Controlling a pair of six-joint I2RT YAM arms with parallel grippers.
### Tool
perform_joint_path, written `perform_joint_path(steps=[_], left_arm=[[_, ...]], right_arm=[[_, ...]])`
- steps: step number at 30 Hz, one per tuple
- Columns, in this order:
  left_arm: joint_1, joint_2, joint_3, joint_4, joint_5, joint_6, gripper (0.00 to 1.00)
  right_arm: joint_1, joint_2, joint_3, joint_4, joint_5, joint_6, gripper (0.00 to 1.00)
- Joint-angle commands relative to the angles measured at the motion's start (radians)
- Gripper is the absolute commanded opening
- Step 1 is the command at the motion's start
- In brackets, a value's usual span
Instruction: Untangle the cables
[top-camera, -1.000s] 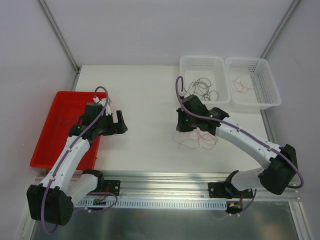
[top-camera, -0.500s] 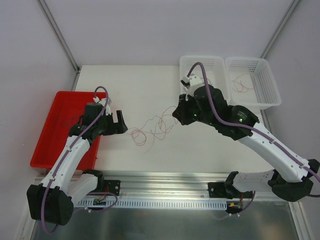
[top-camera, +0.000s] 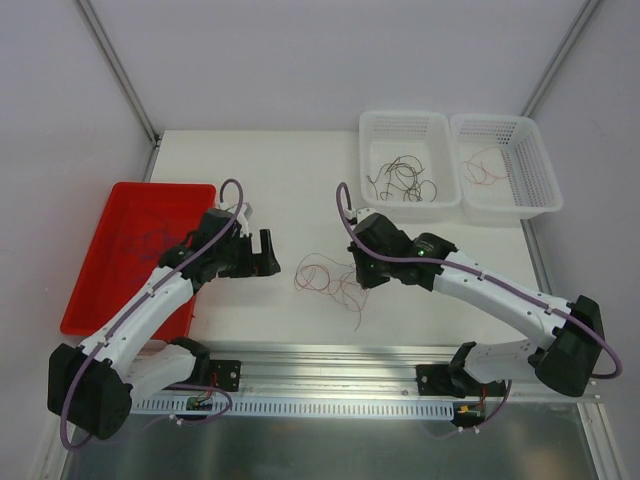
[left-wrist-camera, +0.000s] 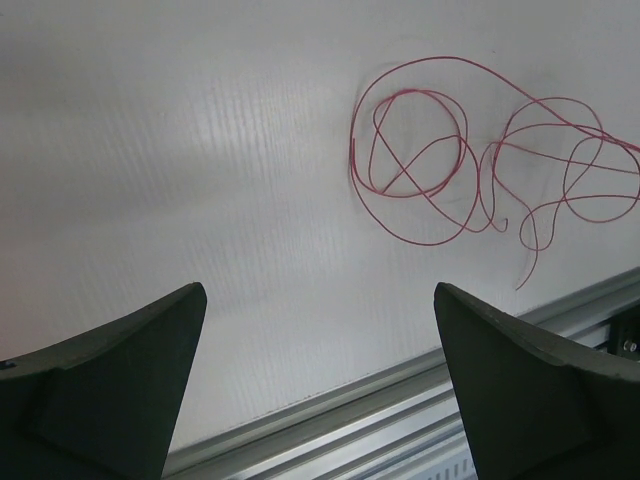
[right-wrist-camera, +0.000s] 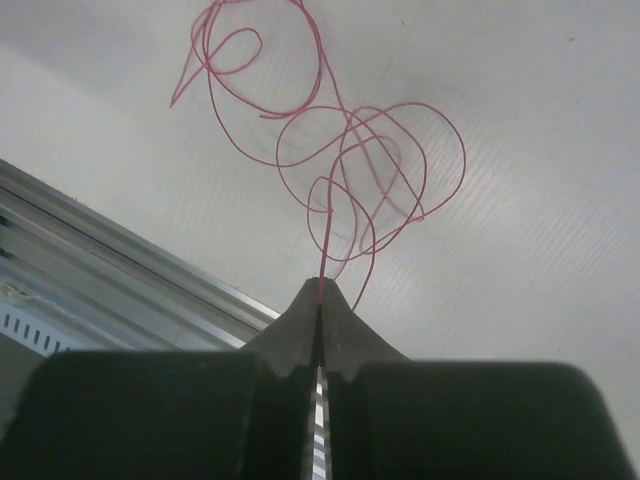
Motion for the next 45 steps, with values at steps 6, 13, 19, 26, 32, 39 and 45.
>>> perform_joint_path(steps=[6, 13, 19, 26, 32, 39, 45], left_arm=[[-0.252, 0.187, 0.054, 0.073, -0.234, -0.300, 0.97], [-0.414, 0.344, 0.167, 0.077, -0.322, -0.347, 0.93], [-0.465, 0.486, 0.252, 0.081, -0.378, -0.349, 0.81], [-0.463, 0.603, 0.284, 0.074, -0.474, -0.335, 0.36], [-0.433, 0.641, 0.290, 0.010, -0.540, -0.321, 0.00], [-0.337, 0.556, 0.229, -0.041, -0.589, -0.291, 0.00], [-0.215, 0.488, 0.160, -0.076, -0.607, -0.272, 0.00]], right_arm=[[-0.002, -0.082, 0.000, 0.092, 0.000, 0.020, 0.01], [-0.003, -0.122, -0.048, 0.112, -0.002, 0.040, 0.01], [-0.002, -0.156, -0.068, 0.116, -0.008, 0.047, 0.01], [-0.002, -0.265, -0.048, 0.023, 0.072, 0.020, 0.01], [-0.042, -0.404, 0.075, -0.140, 0.211, -0.044, 0.01], [-0.150, -0.513, 0.250, -0.287, 0.427, -0.146, 0.01], [-0.172, -0.562, 0.328, -0.316, 0.549, -0.192, 0.01]])
